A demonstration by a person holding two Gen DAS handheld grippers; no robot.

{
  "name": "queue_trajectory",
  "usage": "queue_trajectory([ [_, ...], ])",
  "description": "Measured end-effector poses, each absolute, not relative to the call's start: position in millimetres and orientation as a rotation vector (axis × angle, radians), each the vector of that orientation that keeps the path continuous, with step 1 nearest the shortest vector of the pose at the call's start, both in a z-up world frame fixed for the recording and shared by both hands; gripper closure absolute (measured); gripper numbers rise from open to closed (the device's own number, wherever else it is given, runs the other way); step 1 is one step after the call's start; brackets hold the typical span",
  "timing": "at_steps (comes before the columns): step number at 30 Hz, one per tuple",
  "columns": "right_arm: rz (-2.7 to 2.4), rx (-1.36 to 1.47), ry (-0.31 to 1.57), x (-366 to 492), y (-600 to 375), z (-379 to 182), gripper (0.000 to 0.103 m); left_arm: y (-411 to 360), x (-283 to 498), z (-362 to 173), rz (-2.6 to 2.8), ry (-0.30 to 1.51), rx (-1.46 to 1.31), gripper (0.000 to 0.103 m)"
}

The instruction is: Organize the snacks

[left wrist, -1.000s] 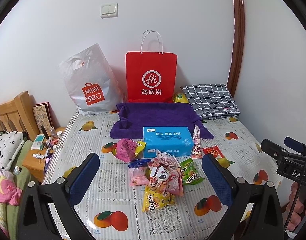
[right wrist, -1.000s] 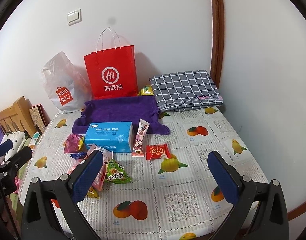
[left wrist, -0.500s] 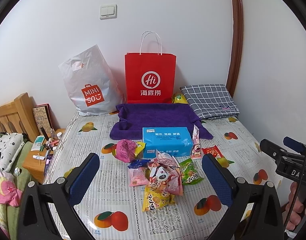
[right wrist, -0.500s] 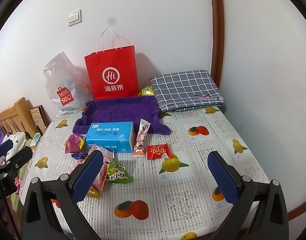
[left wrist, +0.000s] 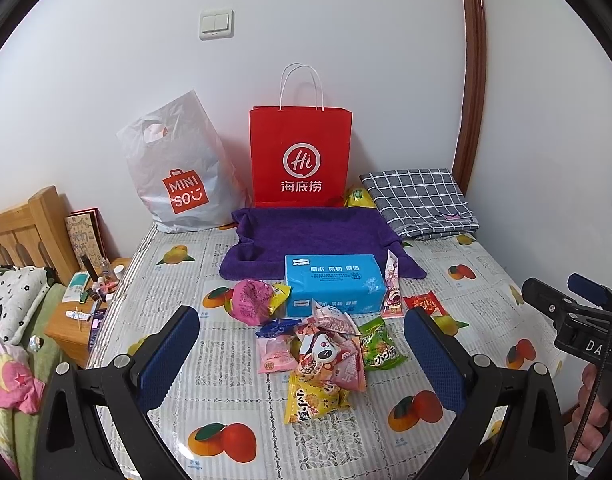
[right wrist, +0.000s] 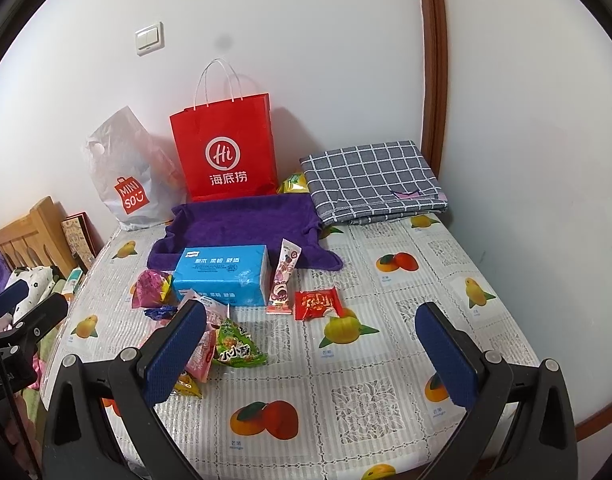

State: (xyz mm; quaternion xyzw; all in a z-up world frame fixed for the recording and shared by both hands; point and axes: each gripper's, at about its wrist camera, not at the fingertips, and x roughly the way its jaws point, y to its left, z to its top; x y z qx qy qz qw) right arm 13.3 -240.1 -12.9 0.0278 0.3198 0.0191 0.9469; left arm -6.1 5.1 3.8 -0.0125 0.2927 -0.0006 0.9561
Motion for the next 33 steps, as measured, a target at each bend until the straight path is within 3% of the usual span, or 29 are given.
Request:
queue_trajectory([
  [33, 0.043, 0.060, 0.653, 13.5, -236.9, -13.8, 0.000, 5.7, -7.8, 6.9, -0.004, 0.584, -0.025, 0.000],
])
